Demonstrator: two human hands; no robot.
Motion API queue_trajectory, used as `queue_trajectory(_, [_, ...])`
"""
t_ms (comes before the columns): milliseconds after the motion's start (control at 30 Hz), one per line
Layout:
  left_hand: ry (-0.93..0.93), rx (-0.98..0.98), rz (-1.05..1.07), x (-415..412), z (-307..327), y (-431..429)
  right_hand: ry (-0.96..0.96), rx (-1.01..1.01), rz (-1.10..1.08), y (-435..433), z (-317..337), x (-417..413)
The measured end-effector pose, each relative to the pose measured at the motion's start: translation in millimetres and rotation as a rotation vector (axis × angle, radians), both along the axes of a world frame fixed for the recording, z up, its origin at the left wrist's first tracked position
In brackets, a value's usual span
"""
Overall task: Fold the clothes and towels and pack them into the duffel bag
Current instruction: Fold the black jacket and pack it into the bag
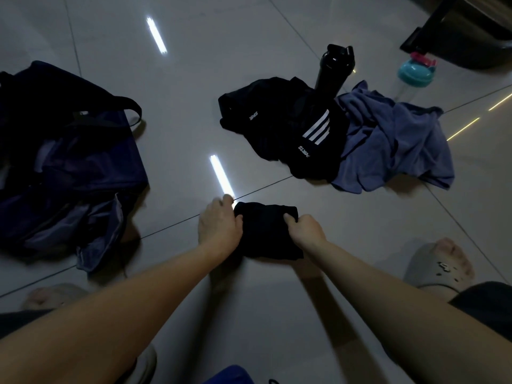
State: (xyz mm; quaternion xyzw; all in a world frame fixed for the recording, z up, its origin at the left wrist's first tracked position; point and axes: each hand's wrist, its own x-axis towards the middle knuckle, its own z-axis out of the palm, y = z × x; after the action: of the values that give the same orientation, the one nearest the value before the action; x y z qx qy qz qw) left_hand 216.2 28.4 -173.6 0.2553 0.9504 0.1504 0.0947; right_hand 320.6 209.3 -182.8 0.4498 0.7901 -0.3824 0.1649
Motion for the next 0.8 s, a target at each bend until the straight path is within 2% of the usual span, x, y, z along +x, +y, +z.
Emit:
queue_trajectory(67, [0.238,0.127,-0.333,9.0,-0.5,5.0,-0.018,0.015,-0.001,0.1,-1.7,-1.4])
queue_trajectory(133, [0.253,0.099,-0.559,17.5,-12.4,4.4,-0.024,0.022,-0.002,-0.3,-4.6,-0.7])
queue_trajectory(233, [0.103,-0.129,-0.610,24.6,-31.6,-9.4,-0.017,-0.028,-0.042,3.9,-9.2,2.6])
queue_trajectory(300, [0.102,-0.214,-0.665,24.3,-39.0,-15.3,-0.014,-0.030,-0.036,8.4,-2.5,5.5])
queue_trajectory(333, [0.117,-0.234,-0.689,23.0,-40.5,-15.4,-0.011,0.049,0.019,11.0,2.0,6.8])
queue_trajectory(433, [0.151,-0.268,-0.698,19.2,-43.7,-13.5,0.179,0.446,0.332,13.3,18.9,3.6])
queue_trajectory(467, [0.152,-0.271,-0.701,18.9,-44.2,-12.9,0.272,0.499,0.442,11.2,22.4,-0.6])
queue_trajectory(500, [0.144,-0.269,-0.702,18.6,-43.9,-12.4,0.317,0.489,0.549,7.5,23.5,-4.2])
queue_trajectory(567, [0.113,-0.266,-0.702,17.7,-42.2,-11.4,0.288,0.410,0.707,-3.4,18.0,-2.7])
queue_trajectory(700, [0.006,-0.181,-0.653,12.1,-30.9,-14.4,0.194,0.457,0.791,-23.6,-4.6,27.4])
queue_trajectory(767, [0.050,-0.093,-0.501,11.4,-22.6,-23.0,0.176,0.488,0.771,-31.3,-5.0,30.6])
queue_trajectory(800, [0.065,-0.056,-0.343,12.1,-17.5,-28.6,0.162,0.498,0.754,-34.8,-3.2,29.7])
